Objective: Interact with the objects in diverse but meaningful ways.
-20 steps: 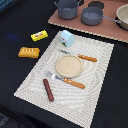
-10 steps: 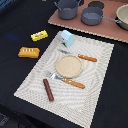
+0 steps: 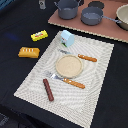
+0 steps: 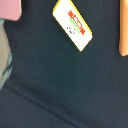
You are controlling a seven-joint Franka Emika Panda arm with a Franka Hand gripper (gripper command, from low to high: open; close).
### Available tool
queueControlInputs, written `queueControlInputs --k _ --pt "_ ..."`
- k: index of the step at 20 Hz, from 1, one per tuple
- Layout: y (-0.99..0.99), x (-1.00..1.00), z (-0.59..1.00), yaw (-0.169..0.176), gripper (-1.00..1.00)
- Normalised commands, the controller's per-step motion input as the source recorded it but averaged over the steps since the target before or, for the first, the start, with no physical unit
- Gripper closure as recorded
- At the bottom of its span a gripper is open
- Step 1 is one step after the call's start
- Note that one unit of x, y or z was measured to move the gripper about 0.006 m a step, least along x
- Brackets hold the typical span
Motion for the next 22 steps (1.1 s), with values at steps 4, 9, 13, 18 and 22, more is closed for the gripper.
queueControlInputs --k 4,9,13,18,22 --pt "-0.11 -0.68 -0.66 0.096 -1.0" --pt "-0.03 -0.66 -0.75 0.105 -1.0" --pt "-0.01 -0.55 -0.74 0.105 -1.0" --pt "-0.04 -0.17 -0.48 0.092 -1.0" --pt "-0.07 -0.01 -0.43 0.066 -1.0"
